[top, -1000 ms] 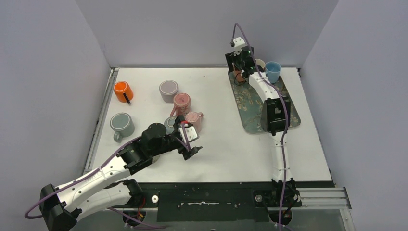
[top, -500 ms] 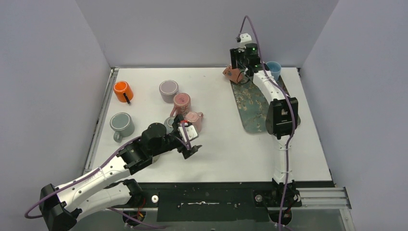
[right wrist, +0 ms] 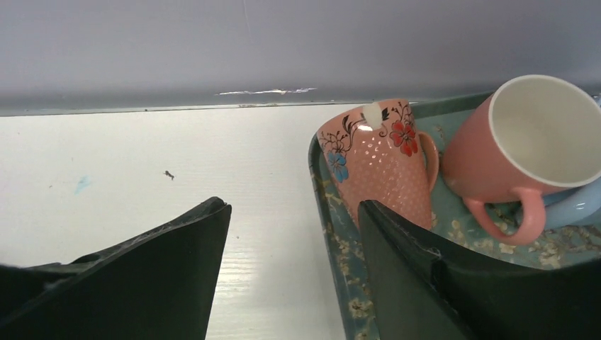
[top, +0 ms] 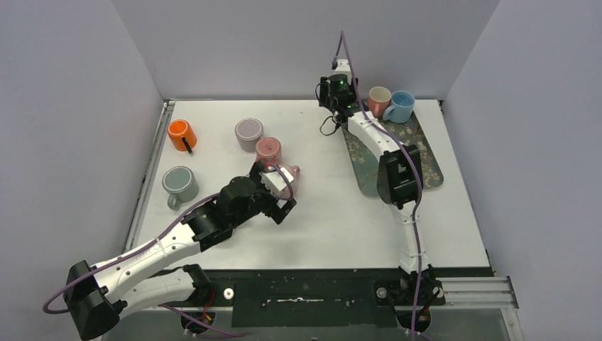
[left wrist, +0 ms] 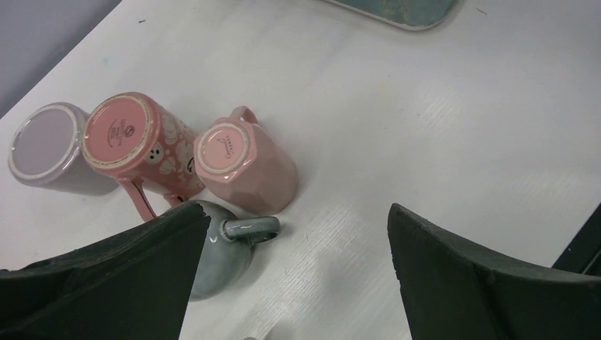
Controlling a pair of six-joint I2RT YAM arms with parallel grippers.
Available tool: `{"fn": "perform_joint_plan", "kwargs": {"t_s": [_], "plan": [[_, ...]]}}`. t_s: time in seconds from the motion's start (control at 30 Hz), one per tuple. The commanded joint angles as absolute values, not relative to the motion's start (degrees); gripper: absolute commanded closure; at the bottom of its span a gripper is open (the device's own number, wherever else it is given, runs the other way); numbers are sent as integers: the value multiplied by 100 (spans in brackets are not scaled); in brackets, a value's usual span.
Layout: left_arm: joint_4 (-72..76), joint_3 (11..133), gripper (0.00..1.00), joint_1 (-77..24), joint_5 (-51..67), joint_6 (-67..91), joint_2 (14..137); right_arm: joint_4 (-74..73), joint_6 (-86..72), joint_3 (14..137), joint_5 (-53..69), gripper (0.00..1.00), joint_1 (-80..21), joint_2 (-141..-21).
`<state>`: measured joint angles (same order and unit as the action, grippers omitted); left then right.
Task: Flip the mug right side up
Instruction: Place the cup on the tray.
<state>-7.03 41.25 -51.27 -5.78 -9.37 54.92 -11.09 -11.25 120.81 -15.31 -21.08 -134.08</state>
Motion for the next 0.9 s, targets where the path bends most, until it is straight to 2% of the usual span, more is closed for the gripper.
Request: {"fn": "perform_joint_plan", "kwargs": {"t_s": [0.0,0.17,0.5,0.87], "plan": [[-715,4734,3,-5028,-1326,-252,5611,-675,-1526,11880,-2390,32,-2132,-13545],[-1281,5310,4,-4820,-1151,232,5948,-339,-735,11525,-1554,29,-2049,-13504],[-1408,5327,7,-4508,-766,666,6003,-61,573,11278,-1144,18,-1766,-13575],[-1776,5704,13,-3946,-154,1213,6468,-194,1221,11875,-832,13,-1549,-14260]]}}
